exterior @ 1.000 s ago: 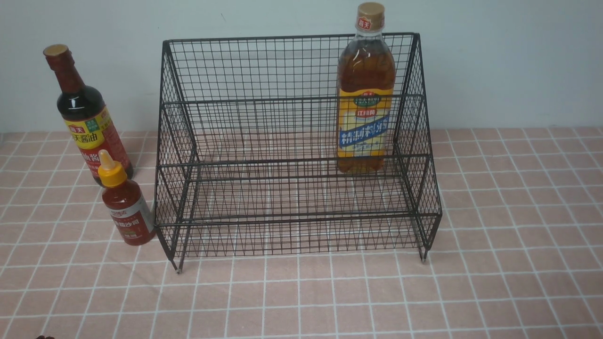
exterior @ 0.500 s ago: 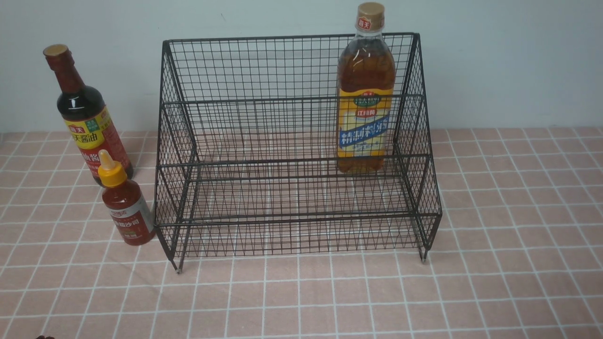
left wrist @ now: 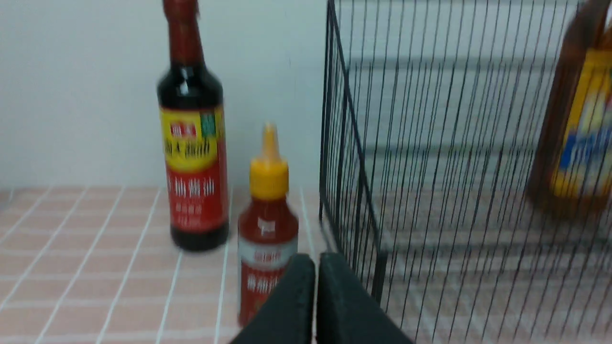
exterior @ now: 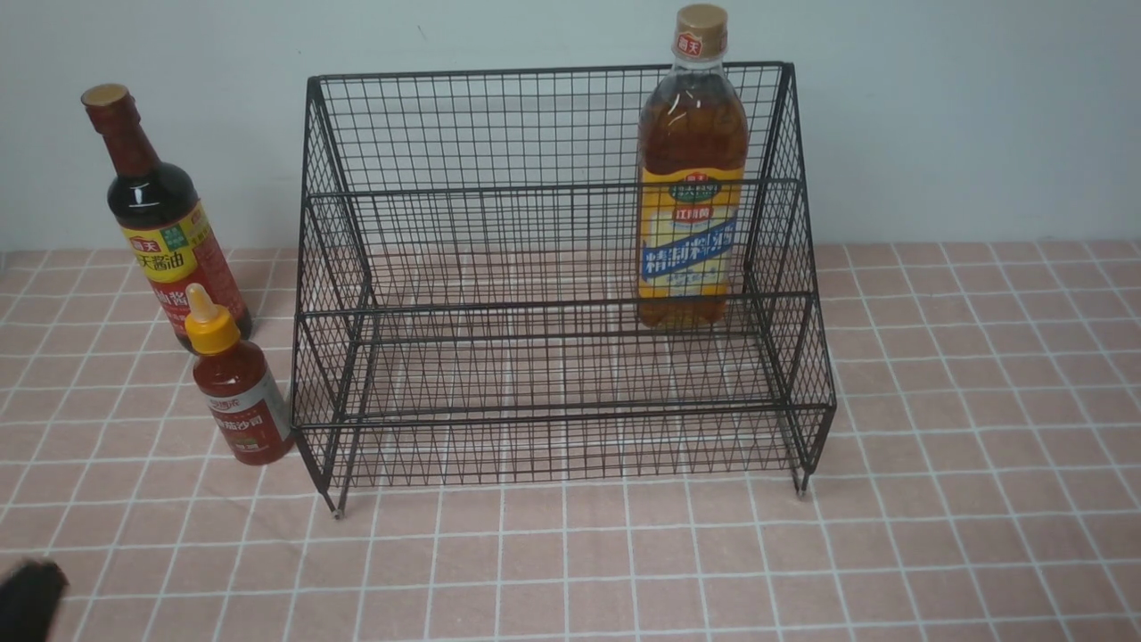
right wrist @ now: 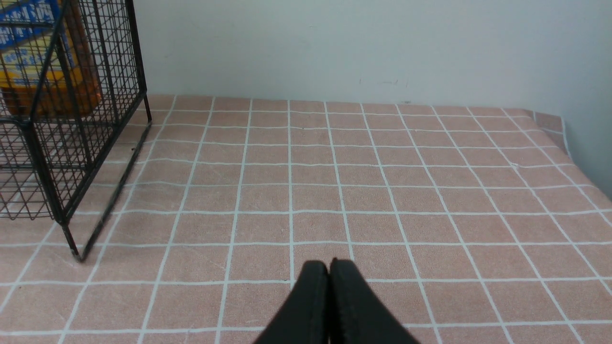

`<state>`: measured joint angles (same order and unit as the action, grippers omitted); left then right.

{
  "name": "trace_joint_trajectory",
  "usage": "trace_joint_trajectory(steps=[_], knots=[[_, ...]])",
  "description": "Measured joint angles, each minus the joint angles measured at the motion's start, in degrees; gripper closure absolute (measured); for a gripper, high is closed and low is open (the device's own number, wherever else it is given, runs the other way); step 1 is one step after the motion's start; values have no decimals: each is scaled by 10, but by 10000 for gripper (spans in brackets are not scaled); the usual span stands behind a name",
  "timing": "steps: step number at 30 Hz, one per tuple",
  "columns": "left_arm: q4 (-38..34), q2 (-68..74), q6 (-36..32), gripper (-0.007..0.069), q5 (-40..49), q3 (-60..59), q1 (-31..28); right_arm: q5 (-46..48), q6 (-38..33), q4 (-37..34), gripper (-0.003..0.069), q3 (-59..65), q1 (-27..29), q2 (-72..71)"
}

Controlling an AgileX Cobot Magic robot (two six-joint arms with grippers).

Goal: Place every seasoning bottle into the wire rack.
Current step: Use the left arm to grab the condiment bottle closest to it

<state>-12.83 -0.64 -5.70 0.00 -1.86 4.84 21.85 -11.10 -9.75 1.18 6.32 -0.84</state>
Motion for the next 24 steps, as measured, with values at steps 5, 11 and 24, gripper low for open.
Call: trace_joint_trajectory(steps=[5, 11, 24], knots=[[-46, 0, 17, 631, -195, 0, 0, 0, 0, 0, 672, 0, 0, 0], [-63, 99, 16, 631, -251, 62, 0, 0, 0, 0, 672, 0, 0, 0], [-20, 512, 16, 396, -224, 257, 0, 0, 0, 0, 672, 0, 0, 0]])
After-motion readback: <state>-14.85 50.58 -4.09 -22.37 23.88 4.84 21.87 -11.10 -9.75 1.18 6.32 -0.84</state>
